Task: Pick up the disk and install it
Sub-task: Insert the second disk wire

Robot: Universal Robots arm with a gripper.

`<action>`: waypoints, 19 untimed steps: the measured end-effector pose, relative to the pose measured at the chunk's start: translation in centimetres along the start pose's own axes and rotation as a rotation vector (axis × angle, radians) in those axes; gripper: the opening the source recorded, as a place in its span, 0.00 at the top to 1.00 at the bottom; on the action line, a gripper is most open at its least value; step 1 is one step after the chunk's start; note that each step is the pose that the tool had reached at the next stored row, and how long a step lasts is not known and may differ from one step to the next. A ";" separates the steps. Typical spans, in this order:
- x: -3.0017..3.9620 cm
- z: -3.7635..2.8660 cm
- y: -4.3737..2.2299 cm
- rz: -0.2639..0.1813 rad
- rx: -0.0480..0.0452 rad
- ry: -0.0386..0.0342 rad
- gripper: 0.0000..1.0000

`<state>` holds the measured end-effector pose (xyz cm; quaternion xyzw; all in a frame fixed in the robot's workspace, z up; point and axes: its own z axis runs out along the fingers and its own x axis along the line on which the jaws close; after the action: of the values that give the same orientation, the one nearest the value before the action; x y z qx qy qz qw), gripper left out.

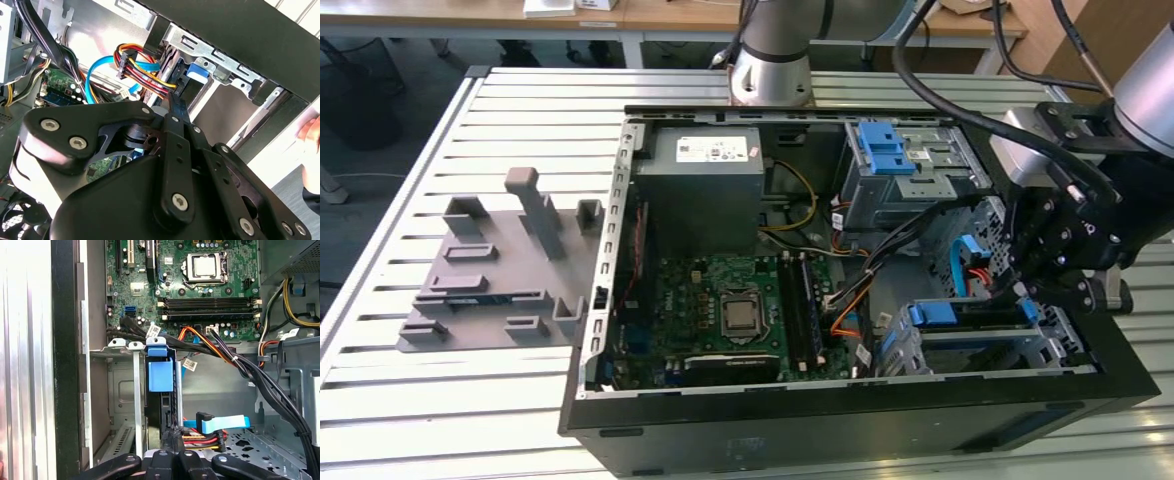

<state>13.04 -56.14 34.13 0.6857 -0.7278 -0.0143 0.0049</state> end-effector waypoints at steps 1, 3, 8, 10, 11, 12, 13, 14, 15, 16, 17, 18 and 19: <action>0.00 0.00 0.00 0.000 0.0000 -0.0001 0.89; 0.00 -0.04 0.00 0.000 0.0000 0.0000 0.89; -0.01 -0.46 0.02 0.000 0.0000 0.0000 0.89; 0.00 -0.49 0.04 0.000 0.0000 -0.0004 0.89; 0.00 -0.50 0.09 0.000 0.0000 -0.0004 0.89; 0.00 -0.52 0.18 0.000 0.0002 -0.0001 0.89; 0.01 -0.52 0.31 0.000 0.0003 0.0001 0.89; 0.02 -0.51 0.47 0.000 0.0003 0.0000 0.89; 0.04 -0.50 0.65 0.000 0.0004 -0.0001 0.89; 0.07 -0.49 0.83 0.000 0.0005 -0.0002 0.89; 0.10 -0.48 0.99 0.000 0.0007 -0.0003 0.89; 0.12 -0.49 1.16 0.000 0.0009 -0.0002 0.89; 0.14 -0.49 1.33 0.000 0.0012 -0.0001 0.89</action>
<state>11.72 -56.21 34.65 0.6857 -0.7277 -0.0139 0.0045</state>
